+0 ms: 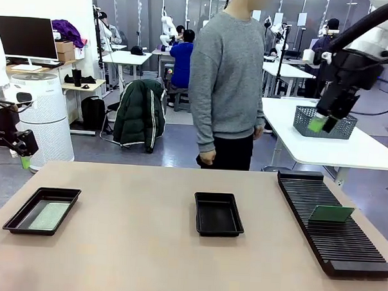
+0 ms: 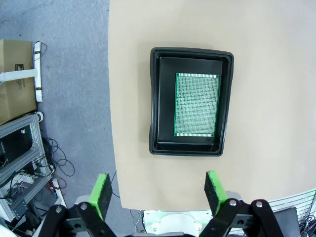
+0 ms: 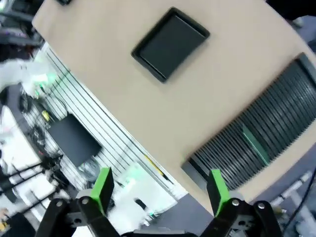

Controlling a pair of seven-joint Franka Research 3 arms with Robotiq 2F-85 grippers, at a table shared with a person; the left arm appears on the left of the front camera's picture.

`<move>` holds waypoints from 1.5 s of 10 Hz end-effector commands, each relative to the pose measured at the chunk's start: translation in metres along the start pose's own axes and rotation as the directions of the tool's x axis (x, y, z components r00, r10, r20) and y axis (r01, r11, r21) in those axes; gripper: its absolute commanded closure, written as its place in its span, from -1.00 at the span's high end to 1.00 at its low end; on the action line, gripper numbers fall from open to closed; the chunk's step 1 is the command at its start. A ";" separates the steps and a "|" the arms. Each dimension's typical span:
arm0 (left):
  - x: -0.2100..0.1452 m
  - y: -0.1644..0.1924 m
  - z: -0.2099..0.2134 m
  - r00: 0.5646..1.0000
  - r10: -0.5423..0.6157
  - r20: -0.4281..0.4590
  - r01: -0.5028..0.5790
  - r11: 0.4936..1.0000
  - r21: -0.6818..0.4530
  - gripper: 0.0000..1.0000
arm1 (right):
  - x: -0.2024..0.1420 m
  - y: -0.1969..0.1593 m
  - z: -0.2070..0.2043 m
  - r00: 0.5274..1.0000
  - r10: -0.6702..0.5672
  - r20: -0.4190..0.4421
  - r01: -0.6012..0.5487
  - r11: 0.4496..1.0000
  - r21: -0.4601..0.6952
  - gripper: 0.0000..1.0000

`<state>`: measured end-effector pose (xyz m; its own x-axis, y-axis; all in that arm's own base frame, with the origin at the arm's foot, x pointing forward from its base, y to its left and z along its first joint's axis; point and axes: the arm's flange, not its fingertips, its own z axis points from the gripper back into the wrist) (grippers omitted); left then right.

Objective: Inspect and transfer BCBs to ESD trays.
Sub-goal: Pick up the Blank PCB from the PCB Rack and place it in the right ESD tray.

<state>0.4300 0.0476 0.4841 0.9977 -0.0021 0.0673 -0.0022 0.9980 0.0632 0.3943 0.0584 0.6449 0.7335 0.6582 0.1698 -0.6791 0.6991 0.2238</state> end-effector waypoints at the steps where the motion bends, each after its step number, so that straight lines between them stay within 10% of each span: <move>1: 0.000 0.000 0.000 1.000 0.004 0.000 -0.004 1.000 -0.015 1.00 | -0.012 -0.014 0.012 0.986 0.144 -0.083 -0.152 0.985 -0.088 1.00; 3: 0.000 0.000 0.000 1.000 0.004 0.000 -0.004 1.000 -0.015 1.00 | -0.032 -0.022 0.017 0.919 0.321 -0.227 -0.344 0.936 -0.068 1.00; 7: 0.000 0.000 0.000 1.000 0.004 0.000 -0.004 1.000 -0.015 1.00 | -0.063 -0.034 0.027 0.788 0.567 -0.239 -0.598 0.797 -0.082 1.00; 15: 0.000 0.000 0.000 1.000 0.004 0.000 -0.004 1.000 -0.015 1.00 | -0.082 -0.062 0.044 0.736 0.646 -0.205 -0.666 0.745 -0.042 1.00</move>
<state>0.4300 0.0476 0.4841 0.9977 -0.0021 0.0674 -0.0022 0.9980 0.0632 0.3792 -0.0513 0.6608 0.0963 0.9928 0.0719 -0.9953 0.0957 0.0110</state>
